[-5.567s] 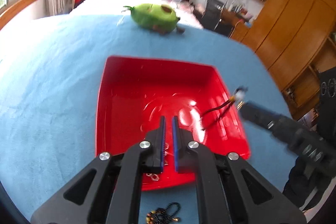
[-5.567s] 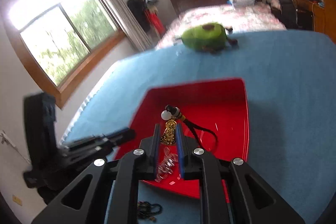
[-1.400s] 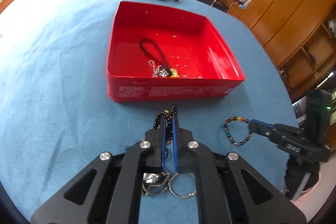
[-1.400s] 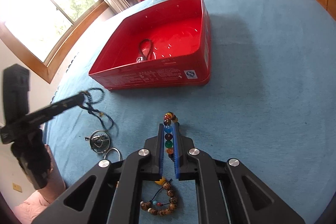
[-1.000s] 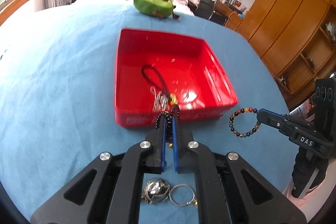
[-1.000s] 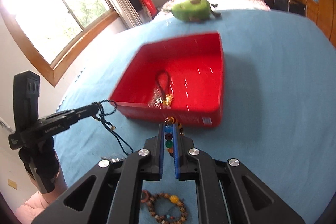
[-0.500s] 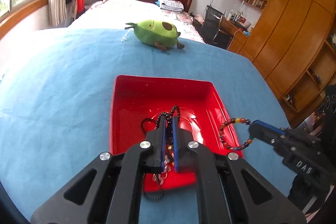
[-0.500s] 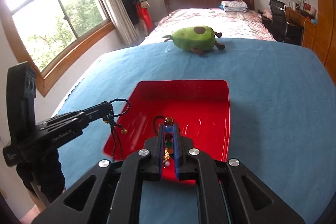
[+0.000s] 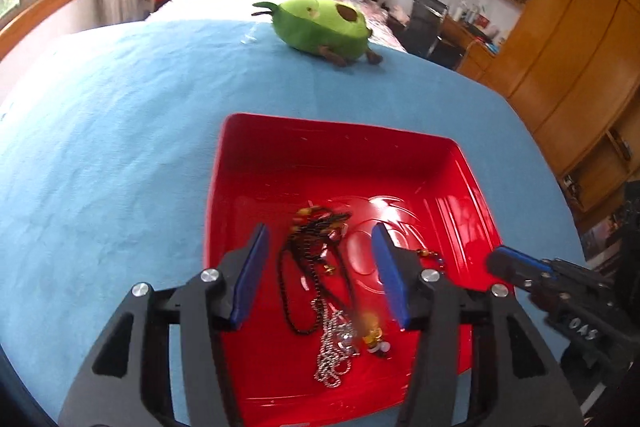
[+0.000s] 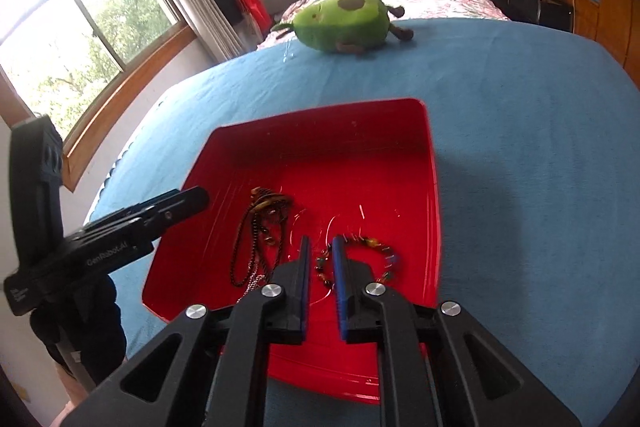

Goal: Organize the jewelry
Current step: 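Open both tools to release the necklace and bracelet into the box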

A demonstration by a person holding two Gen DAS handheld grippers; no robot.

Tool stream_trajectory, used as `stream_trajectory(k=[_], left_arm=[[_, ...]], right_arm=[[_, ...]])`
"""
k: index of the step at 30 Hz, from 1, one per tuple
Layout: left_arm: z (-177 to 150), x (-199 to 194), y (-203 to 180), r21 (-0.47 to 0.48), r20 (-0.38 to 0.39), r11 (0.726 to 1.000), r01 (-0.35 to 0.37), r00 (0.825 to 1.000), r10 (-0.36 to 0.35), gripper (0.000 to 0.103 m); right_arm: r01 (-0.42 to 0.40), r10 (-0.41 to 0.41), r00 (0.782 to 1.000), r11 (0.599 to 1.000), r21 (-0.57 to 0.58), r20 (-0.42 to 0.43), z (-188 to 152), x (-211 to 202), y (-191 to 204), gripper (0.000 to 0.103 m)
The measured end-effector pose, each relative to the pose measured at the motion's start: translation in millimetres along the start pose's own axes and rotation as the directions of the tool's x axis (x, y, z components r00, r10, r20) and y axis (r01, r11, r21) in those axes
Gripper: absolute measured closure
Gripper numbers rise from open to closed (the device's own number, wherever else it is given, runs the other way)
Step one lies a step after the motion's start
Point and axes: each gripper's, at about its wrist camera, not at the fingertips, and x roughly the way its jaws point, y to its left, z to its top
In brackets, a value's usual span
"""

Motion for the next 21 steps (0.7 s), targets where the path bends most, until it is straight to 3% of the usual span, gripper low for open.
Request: stream_trajectory(k=[12,21], left_arm=[[-31,-60,7,0.012,0.047,0.998,-0.063,0.997,0.062,0.035],[-65,-78,5,0.041,0.017,0.996,-0.077,0.997,0.076,0.032]], right_arm=[[0.01,-0.01,1.0,1.0,-0.026,0.008,-18,-22,12,0.09],[0.01,-0.011,1.0,1.0,-0.015,-0.024,-43,-28,10,0.09]])
